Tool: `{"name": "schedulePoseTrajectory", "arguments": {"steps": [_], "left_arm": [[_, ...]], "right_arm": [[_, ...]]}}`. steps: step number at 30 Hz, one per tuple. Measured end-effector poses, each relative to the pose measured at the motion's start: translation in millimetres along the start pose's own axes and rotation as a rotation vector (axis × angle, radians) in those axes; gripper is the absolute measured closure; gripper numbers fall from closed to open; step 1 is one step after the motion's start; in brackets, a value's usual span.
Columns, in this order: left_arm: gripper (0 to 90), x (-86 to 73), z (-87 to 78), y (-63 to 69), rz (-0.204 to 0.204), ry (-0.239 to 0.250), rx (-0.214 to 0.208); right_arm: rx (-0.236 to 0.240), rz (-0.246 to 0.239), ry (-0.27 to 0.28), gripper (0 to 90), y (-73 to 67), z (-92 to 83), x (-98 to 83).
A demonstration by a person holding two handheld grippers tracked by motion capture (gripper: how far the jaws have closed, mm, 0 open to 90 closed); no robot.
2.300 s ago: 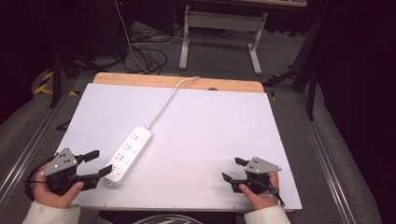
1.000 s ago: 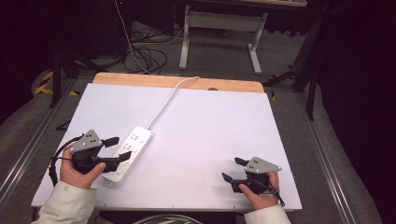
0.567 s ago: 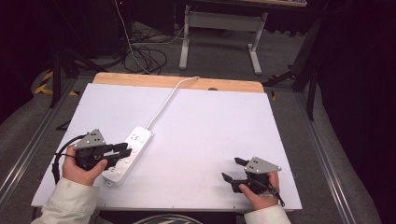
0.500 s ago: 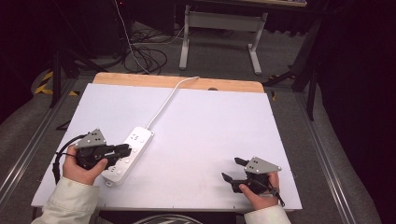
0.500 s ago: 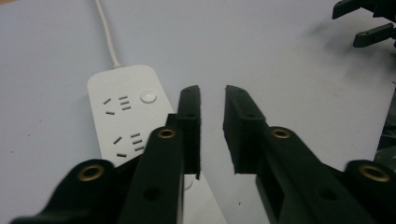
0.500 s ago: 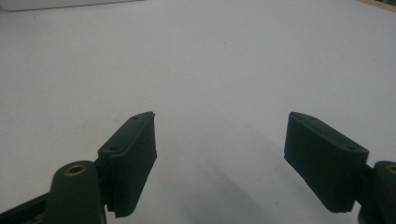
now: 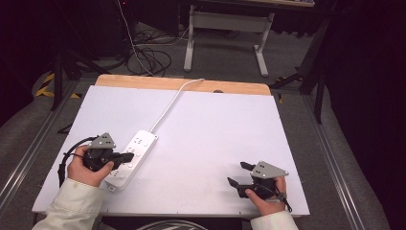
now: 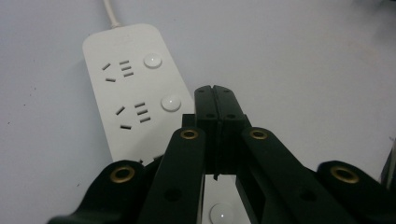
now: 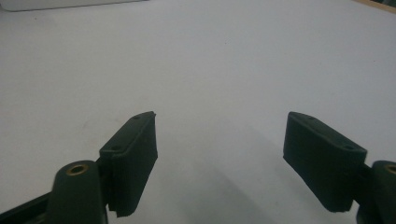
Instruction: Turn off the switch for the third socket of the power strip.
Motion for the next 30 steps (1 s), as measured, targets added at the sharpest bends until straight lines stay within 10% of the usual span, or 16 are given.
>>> {"name": "schedulePoseTrajectory", "arguments": {"steps": [30], "left_arm": [[89.8,-4.8,20.8,3.0,0.081,-0.228,0.048]], "right_arm": [[0.005,0.002,-0.004,26.3,0.3,0.7,-0.7]]}}
Point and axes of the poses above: each handheld gripper's, and its own axes: z roughly forward along the jaws, x roughly out of its top, y roughly to its right, the point moved 2 cm from there along z, roughly forward along the jaws, and after that the axes turned 13 degrees about y, right-handed, at the moved point
